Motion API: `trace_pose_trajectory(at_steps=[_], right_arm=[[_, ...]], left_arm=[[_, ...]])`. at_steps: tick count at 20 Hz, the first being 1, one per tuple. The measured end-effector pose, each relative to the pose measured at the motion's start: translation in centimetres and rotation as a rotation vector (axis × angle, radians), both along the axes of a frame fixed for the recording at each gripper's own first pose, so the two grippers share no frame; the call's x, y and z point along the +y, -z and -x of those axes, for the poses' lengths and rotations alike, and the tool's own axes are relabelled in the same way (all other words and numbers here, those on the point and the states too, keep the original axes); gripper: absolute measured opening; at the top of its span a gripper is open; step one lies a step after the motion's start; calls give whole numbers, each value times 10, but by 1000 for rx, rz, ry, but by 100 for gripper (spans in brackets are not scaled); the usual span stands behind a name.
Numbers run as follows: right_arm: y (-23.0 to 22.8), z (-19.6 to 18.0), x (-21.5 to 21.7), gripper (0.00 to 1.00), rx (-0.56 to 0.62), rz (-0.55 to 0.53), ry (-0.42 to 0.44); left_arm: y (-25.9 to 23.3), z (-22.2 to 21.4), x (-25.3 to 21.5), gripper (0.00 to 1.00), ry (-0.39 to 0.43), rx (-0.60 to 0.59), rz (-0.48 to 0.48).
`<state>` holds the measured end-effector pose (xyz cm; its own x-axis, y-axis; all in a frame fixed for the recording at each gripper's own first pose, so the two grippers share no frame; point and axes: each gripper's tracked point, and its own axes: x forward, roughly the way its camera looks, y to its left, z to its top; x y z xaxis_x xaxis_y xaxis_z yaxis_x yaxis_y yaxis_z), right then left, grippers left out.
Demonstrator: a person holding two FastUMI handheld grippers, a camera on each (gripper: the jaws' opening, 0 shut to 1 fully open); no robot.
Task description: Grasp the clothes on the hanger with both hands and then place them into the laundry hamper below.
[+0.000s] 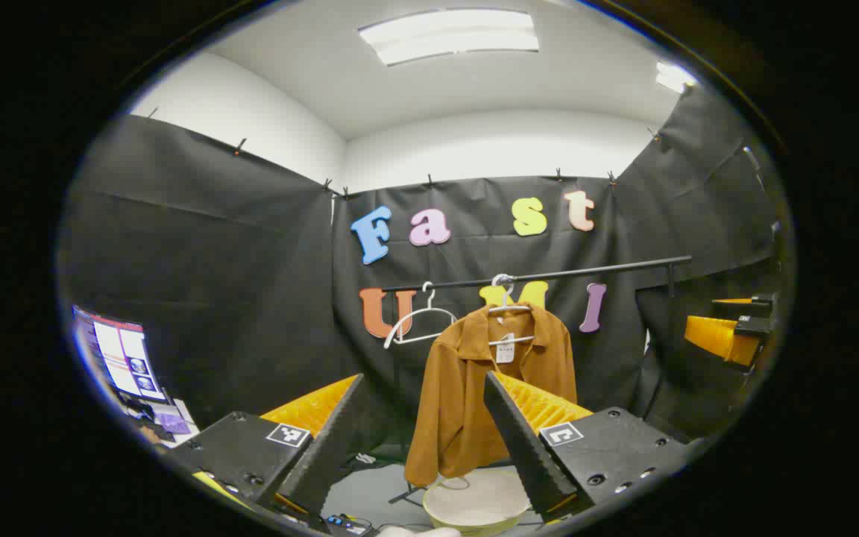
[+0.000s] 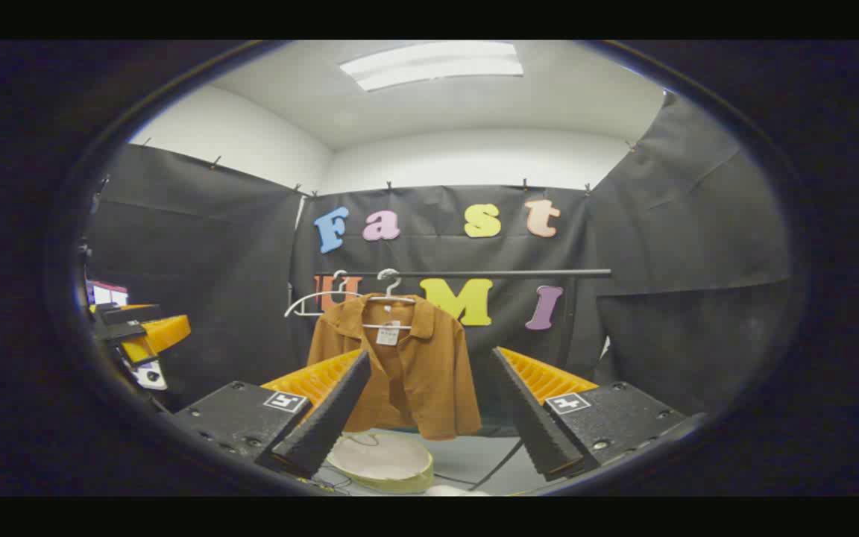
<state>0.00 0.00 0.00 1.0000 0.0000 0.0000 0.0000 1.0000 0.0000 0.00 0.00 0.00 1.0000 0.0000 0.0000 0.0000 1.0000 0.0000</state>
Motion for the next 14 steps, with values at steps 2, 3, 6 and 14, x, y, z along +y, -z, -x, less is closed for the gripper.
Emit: trace_pose_trajectory(at_steps=[2,3,6,14], right_arm=[[1,3,-1,99,1,-4,12],[0,3,-3,98,2,-6,18],[-1,8,-2,97,3,-21,25],[-8,19,-6,100,-6,-11,39]], left_arm=[[-5,-1,-4,100,18,-22,-4],[-7,-1,-7,100,26,-27,-2],[-5,0,-8,100,29,-12,-1],[-8,11,-9,100,24,-3,-25]])
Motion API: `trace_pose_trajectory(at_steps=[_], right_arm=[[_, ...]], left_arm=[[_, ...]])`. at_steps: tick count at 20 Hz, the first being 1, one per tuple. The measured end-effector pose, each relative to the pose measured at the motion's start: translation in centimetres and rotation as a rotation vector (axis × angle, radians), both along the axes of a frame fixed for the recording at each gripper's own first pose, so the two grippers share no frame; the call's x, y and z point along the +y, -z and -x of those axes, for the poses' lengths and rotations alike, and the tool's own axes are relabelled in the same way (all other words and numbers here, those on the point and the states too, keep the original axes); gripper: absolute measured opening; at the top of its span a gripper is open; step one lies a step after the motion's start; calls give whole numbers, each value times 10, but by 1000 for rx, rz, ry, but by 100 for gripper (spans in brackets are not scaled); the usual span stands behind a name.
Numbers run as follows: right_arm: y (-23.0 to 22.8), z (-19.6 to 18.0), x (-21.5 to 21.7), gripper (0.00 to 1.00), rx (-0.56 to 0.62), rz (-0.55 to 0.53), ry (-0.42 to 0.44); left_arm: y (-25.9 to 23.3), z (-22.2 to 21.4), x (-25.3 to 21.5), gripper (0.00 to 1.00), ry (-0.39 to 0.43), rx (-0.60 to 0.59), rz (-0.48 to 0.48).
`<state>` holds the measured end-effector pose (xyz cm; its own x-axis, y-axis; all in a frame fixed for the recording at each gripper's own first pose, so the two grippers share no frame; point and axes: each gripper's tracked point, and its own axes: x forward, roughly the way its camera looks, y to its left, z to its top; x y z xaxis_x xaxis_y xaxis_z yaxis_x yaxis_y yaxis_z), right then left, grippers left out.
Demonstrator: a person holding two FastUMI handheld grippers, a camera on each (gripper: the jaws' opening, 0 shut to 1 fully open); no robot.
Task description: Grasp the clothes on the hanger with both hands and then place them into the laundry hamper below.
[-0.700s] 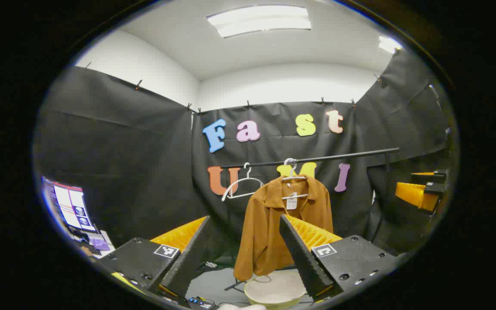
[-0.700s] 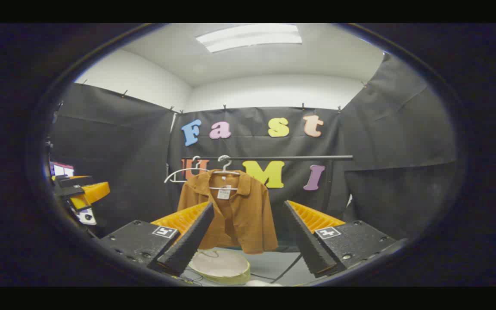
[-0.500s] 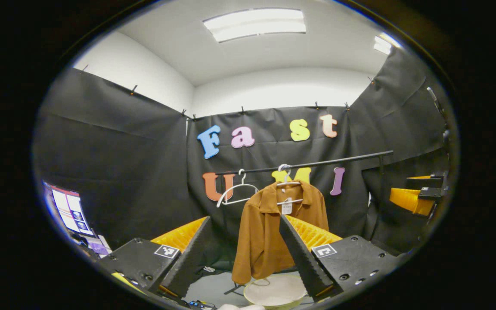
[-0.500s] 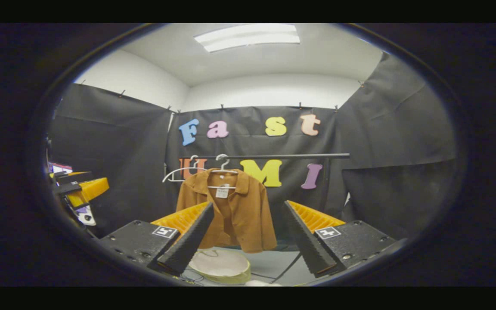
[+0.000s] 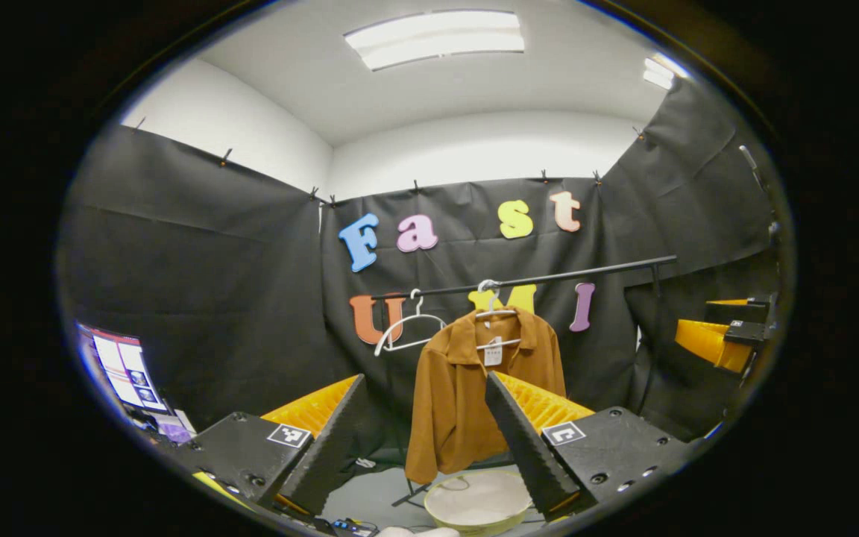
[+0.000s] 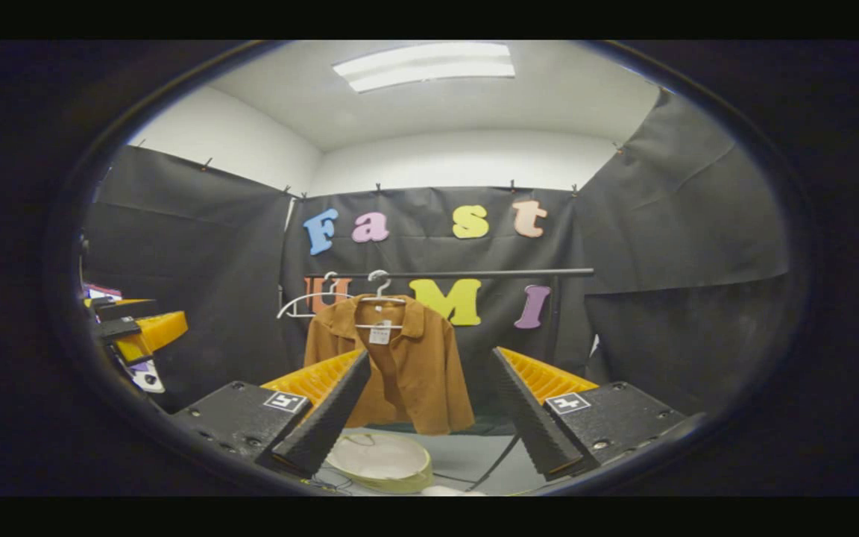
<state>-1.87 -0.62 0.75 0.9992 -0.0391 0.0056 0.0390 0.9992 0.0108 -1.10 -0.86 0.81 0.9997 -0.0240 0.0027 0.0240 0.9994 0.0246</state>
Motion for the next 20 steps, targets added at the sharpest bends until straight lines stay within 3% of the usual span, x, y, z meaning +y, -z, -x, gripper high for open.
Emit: trace_pose_trajectory(at_steps=[7,11,16,20], right_arm=[[16,3,-5,100,29,-6,7],[30,-15,-11,100,54,-18,4],[60,-61,-18,100,91,-20,-30],[80,-125,-23,100,107,-28,-85]], left_arm=[[4,3,-8,100,13,1,7],[13,-9,-17,100,17,13,4],[37,-48,-40,97,44,34,3],[58,-99,-66,97,50,32,32]])
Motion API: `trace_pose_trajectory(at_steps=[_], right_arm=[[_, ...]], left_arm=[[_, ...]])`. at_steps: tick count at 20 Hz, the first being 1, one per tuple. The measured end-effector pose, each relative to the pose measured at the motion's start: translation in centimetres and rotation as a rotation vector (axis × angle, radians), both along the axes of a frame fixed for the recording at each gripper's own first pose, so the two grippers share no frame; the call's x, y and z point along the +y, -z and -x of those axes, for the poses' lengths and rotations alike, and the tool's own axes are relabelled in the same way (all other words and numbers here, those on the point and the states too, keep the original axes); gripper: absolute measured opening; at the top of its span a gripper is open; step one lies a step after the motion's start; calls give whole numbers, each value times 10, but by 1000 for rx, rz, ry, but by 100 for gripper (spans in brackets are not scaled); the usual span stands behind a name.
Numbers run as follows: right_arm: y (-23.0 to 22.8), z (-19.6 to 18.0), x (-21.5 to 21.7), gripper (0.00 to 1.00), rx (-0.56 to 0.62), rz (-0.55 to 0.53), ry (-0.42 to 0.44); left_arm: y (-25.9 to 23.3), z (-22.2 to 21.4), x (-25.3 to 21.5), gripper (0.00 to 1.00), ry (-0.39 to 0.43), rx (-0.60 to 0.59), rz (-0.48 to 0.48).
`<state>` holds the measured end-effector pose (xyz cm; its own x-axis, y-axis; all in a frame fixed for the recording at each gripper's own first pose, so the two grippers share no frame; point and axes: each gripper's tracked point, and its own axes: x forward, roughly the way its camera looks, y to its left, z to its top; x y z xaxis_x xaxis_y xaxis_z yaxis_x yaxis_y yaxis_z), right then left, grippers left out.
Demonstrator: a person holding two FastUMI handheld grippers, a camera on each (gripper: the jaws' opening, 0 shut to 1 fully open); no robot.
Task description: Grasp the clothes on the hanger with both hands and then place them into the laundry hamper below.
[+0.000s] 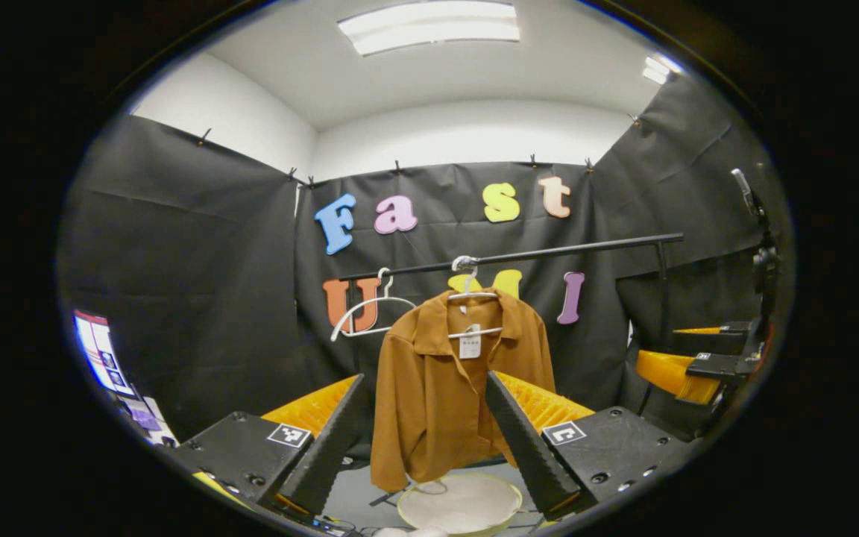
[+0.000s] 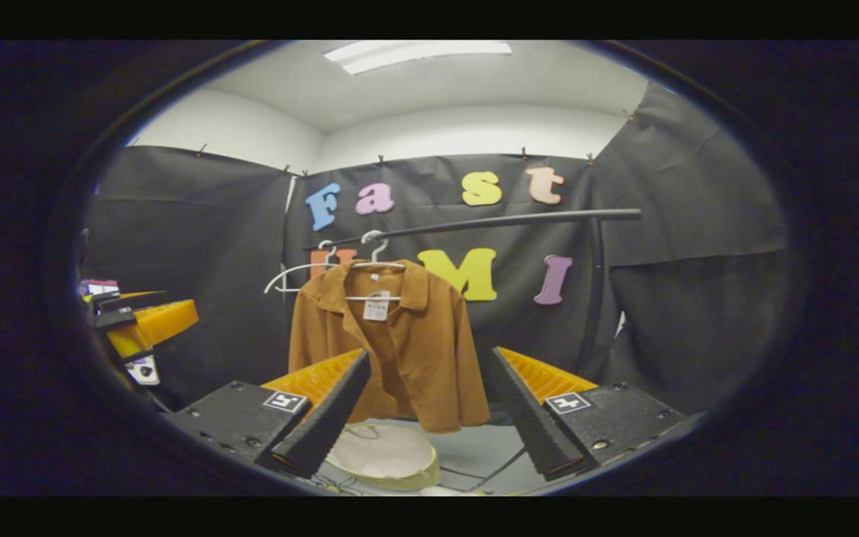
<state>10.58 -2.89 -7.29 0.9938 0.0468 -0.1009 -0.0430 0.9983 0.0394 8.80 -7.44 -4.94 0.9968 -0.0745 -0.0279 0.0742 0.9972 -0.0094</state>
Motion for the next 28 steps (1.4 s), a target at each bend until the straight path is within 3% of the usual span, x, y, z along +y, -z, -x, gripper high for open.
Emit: trace_pose_trajectory(at_steps=[4,8,16,22,28], right_arm=[[19,-71,0,100,18,-2,-51],[31,-134,-1,100,24,5,-100],[39,-244,33,100,42,-16,-216],[47,-307,49,100,91,-62,-232],[51,-342,68,100,116,-71,-237]], left_arm=[[23,-58,-21,100,-14,18,-21],[40,-109,-32,99,-15,30,33],[63,-205,-44,100,-41,47,-8],[79,-268,-35,98,-96,85,-17],[96,-304,-24,96,-135,121,44]])
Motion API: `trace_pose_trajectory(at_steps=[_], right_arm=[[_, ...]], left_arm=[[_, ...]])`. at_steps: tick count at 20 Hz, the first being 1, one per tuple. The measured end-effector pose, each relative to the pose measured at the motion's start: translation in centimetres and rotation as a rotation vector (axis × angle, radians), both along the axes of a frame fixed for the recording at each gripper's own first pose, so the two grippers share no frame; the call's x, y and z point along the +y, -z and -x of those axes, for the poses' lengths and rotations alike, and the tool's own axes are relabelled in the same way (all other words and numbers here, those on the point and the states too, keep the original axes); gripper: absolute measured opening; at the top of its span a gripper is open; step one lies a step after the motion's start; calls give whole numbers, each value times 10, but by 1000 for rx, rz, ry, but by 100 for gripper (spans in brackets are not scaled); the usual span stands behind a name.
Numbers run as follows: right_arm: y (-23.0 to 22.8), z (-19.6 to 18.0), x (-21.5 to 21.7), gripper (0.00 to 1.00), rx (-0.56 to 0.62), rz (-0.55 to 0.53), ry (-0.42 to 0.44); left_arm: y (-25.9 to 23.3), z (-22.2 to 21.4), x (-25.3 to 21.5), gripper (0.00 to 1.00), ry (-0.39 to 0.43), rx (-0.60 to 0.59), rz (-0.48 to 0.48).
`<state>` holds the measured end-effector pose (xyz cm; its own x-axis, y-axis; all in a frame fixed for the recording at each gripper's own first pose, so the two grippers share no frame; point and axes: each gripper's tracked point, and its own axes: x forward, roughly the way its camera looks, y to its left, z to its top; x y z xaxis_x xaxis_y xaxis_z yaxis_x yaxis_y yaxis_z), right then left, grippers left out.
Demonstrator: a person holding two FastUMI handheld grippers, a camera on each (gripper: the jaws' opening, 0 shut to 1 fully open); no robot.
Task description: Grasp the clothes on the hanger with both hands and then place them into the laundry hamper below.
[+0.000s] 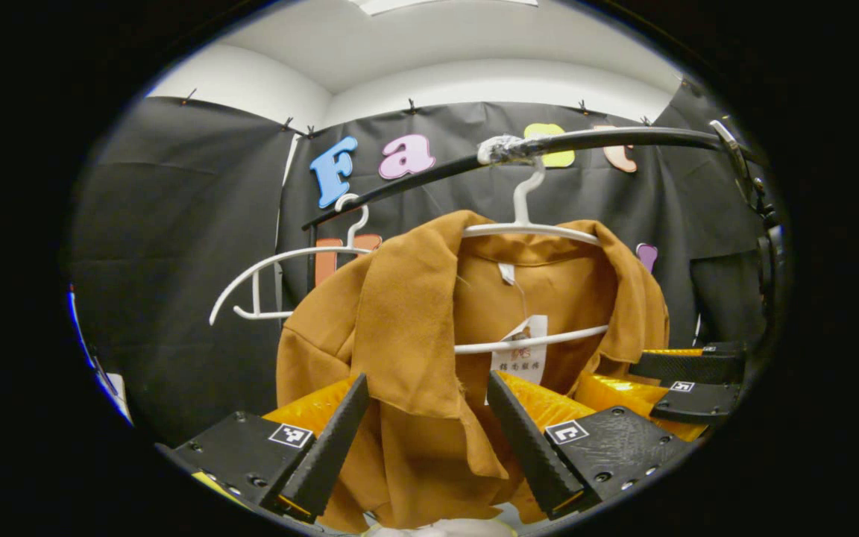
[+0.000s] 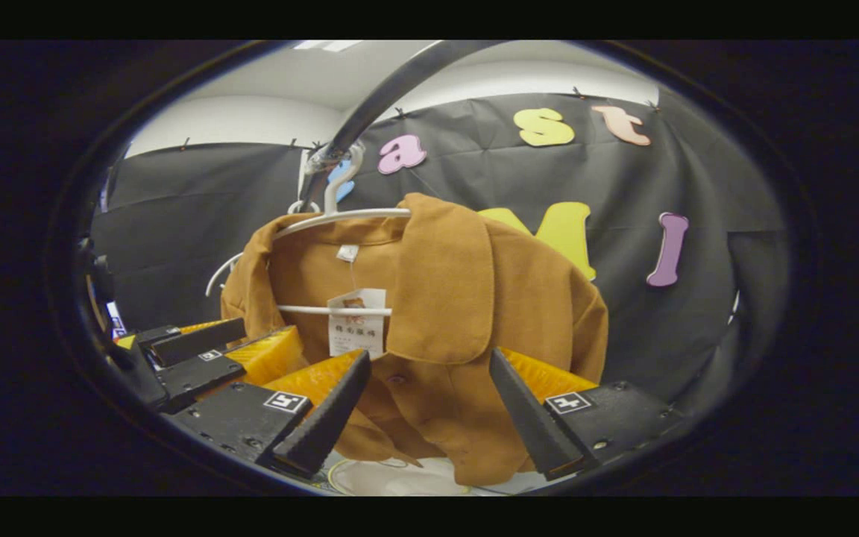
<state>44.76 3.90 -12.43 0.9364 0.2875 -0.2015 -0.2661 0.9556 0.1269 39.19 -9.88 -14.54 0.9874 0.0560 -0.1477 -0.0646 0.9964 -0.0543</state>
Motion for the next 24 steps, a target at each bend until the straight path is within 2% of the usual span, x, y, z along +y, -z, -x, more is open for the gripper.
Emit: trace_pose_trajectory(at_steps=[5,8,11,12,14,15,16,18,19,22,24], right_arm=[[-4,-18,8,99,16,-66,21],[2,-24,5,97,30,-67,47],[7,-39,-3,90,33,-58,114],[11,-44,-4,86,41,-57,122],[21,-50,-2,77,65,-67,106],[25,-54,-5,66,66,-74,100],[28,-57,-12,63,60,-76,102],[28,-60,-20,36,52,-96,76],[30,-61,-20,17,57,-105,44],[30,-64,-24,8,74,-129,-59],[30,-67,-23,5,95,-171,-140]], left_arm=[[7,-11,17,97,-43,2,4],[9,-16,18,99,-55,5,-8],[8,-18,17,99,-57,-3,-14],[9,-20,16,96,-56,0,-17],[11,-22,17,99,-56,13,-32],[12,-24,18,96,-58,11,-40],[13,-25,18,90,-54,13,-43],[16,-27,22,78,-54,21,-45],[19,-28,24,72,-49,31,-36],[33,-33,20,46,-13,83,24],[42,-32,15,40,28,124,61]])
